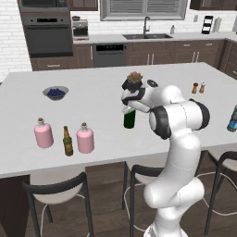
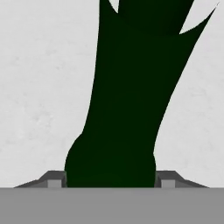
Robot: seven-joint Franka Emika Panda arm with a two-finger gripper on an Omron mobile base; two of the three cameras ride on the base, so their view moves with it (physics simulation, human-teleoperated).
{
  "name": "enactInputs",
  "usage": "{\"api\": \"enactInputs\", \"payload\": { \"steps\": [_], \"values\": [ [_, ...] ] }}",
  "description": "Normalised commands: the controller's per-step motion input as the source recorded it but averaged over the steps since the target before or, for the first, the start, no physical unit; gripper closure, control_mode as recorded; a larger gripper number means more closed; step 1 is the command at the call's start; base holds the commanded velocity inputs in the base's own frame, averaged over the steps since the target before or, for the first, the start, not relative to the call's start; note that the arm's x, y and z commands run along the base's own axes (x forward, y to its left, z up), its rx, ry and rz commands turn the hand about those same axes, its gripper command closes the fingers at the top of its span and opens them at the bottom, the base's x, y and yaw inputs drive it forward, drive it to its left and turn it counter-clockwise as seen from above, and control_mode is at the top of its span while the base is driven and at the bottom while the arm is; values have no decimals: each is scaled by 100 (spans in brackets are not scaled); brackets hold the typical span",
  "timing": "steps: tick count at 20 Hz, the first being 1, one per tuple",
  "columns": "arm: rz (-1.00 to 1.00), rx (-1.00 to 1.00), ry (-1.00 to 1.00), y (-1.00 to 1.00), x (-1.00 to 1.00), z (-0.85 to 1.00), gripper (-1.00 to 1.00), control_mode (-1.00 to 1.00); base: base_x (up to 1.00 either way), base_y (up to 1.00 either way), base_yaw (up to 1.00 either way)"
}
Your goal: Move the plastic bottles in the middle to the plastics group, and the glass bottles in the middle to the glass group.
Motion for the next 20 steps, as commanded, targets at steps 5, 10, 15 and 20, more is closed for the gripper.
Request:
{"api": "enactInputs", "payload": {
  "steps": [5,10,15,20],
  "values": [
    [34,0,0,45,-33,0,100,-100,0,0,0],
    [28,0,-3,55,-32,0,100,-100,0,0,0],
    [22,0,0,61,-1,0,100,-100,0,0,0],
    [20,0,0,56,0,0,100,-100,0,0,0]
  ]
}}
